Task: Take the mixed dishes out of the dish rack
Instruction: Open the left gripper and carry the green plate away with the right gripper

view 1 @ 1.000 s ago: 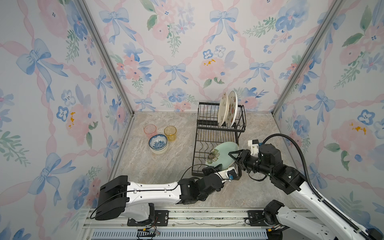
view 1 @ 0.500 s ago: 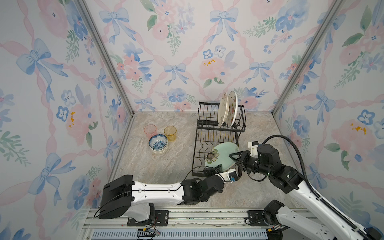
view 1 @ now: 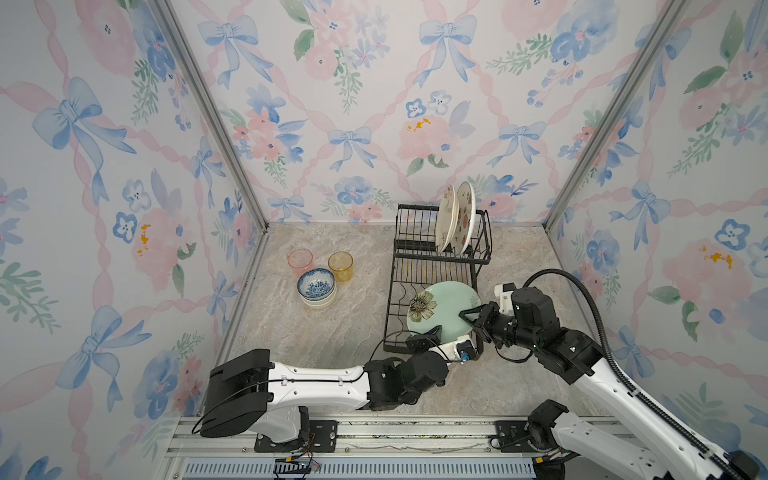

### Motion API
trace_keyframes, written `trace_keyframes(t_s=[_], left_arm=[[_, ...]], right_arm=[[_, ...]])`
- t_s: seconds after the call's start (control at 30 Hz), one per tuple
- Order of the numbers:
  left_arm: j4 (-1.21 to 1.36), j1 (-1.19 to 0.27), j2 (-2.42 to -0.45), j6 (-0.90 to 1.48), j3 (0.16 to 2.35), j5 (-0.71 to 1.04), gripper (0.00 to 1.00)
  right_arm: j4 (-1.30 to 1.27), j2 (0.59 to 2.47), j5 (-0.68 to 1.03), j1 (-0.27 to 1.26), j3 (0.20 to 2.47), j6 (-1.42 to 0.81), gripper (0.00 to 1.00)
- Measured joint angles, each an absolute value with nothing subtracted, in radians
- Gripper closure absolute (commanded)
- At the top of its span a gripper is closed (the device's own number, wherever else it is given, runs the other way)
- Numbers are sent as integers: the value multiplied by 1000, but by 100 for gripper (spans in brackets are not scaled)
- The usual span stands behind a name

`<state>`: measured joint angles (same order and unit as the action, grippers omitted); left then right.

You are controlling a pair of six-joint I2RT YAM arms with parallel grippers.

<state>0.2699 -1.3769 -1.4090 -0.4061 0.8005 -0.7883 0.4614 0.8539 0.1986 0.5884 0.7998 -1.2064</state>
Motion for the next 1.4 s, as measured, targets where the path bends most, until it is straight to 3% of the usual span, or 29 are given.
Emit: trace_keyframes(t_s=[0.13,0.17,0.2,0.23,0.9,1.4], left_arm=[[288,-1377,-1409,-393,800,-795,40],[290,-1377,-1409,-392,800,-797,30],[294,-1377,-1409,-389,799,-798,6],[299,-1377,-1409,-389,799,-801,2],[336,-1379,-1348,-323,748,-788,2],[358,-1381,-1184,-175,683,-780,2]], right_arm=[[490,868,193,588,800,-1181,100],[495,870,191,588,800,-1176,100],[503,870,189,588,800,-1171,100],[509,870,187,588,800,-1166,100],[580,840,160,550,802,-1143,100],[908,634,7,410,821,-1076,100]])
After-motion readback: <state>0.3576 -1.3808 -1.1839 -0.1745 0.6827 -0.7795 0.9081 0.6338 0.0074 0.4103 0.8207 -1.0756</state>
